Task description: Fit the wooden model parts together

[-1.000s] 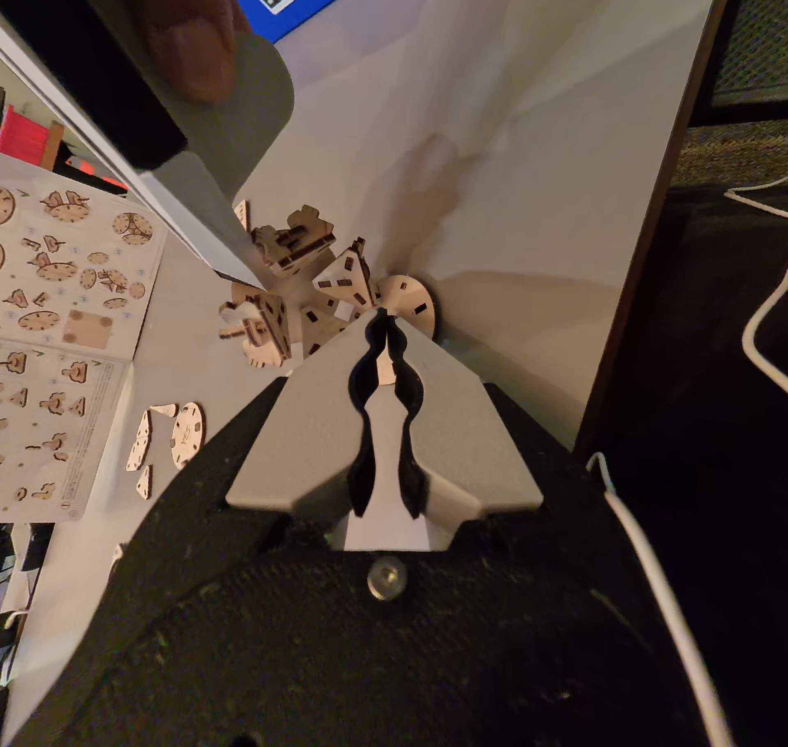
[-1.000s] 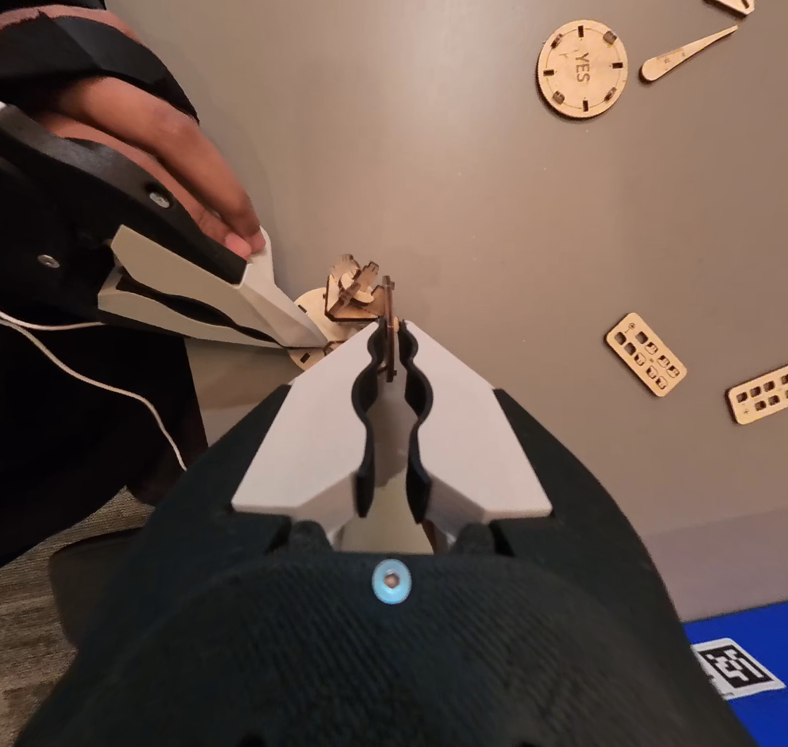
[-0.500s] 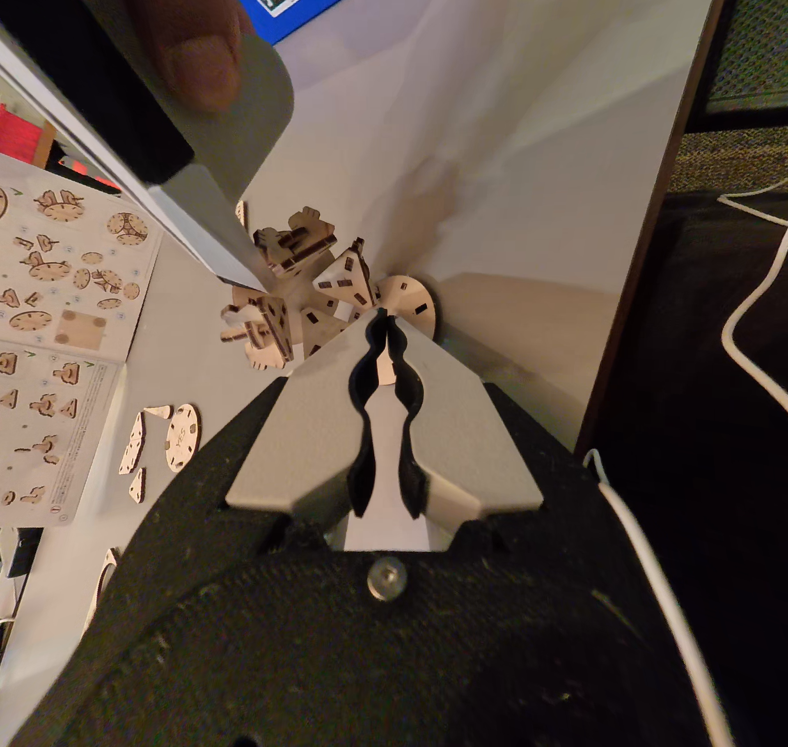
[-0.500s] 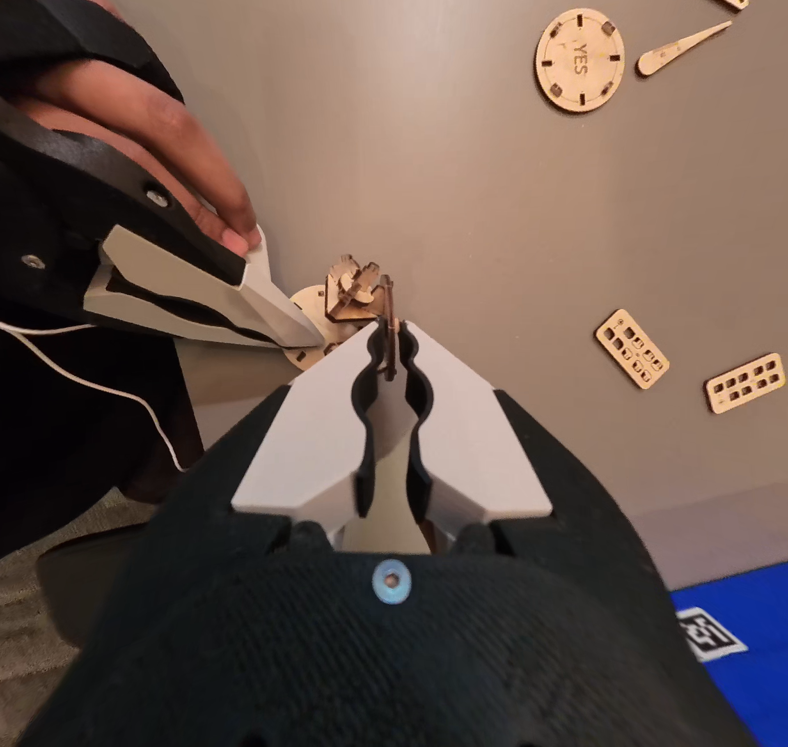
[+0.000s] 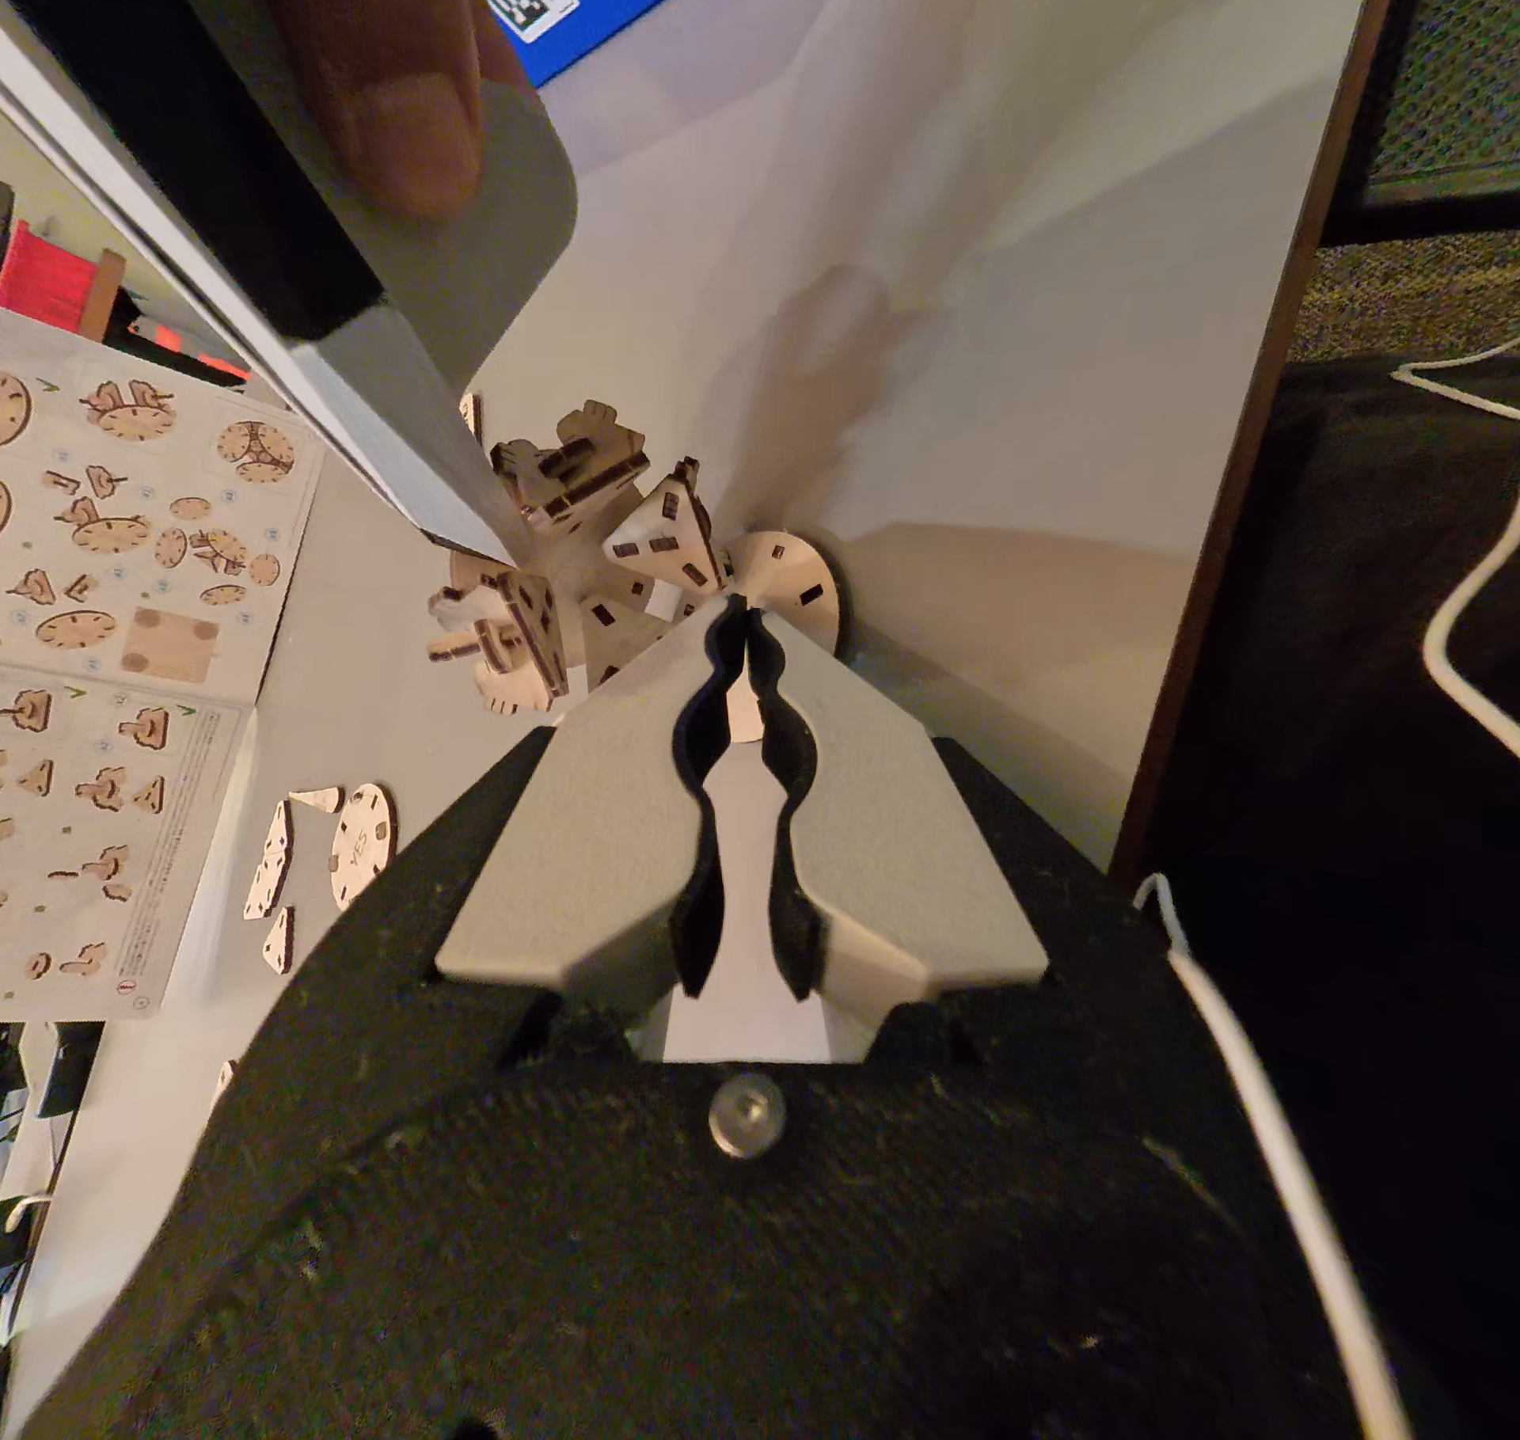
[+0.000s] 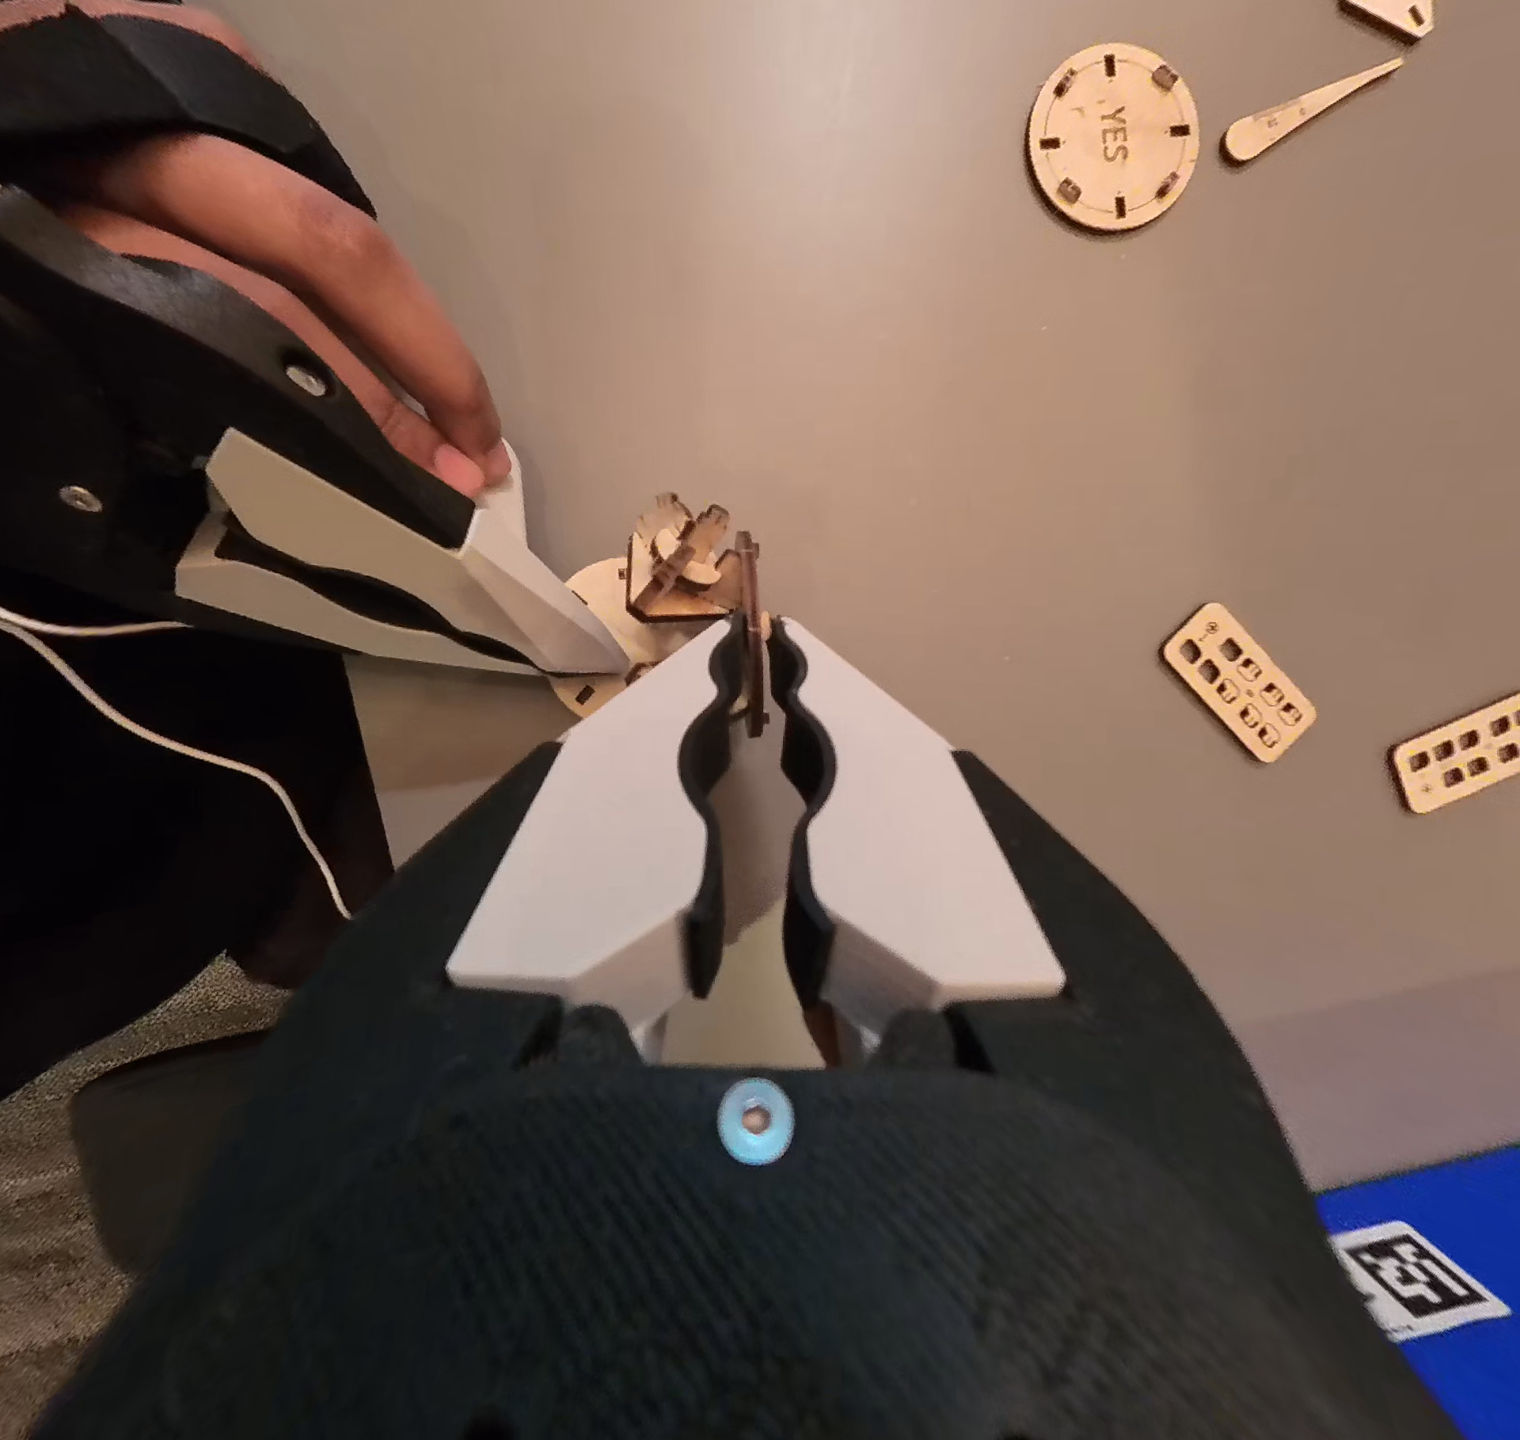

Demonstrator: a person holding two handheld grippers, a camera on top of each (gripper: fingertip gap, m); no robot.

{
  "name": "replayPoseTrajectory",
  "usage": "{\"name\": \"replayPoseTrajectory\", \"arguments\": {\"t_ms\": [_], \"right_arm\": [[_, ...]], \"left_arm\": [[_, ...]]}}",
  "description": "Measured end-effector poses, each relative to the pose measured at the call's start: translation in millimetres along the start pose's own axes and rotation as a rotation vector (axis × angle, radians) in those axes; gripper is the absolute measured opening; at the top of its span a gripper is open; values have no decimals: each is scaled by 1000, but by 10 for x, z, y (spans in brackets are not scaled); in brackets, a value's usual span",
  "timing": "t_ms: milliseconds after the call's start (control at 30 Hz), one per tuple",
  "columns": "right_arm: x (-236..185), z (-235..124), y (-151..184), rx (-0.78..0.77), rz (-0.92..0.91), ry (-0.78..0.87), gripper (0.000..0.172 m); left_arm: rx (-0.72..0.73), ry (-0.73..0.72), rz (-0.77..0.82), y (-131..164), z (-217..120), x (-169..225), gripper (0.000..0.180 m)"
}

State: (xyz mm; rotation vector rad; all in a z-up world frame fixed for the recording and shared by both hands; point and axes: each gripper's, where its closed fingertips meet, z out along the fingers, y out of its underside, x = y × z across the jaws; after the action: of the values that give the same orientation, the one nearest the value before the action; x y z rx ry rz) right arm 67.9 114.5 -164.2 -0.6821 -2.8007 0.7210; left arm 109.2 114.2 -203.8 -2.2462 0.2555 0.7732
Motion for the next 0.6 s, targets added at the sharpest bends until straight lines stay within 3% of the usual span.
{"name": "replayPoseTrajectory", "arguments": {"t_ms": [600], "right_arm": [[11,27,-4,51,58,-30,10]], "left_arm": [[9,9,-1,-4,-1,-1,0]]}}
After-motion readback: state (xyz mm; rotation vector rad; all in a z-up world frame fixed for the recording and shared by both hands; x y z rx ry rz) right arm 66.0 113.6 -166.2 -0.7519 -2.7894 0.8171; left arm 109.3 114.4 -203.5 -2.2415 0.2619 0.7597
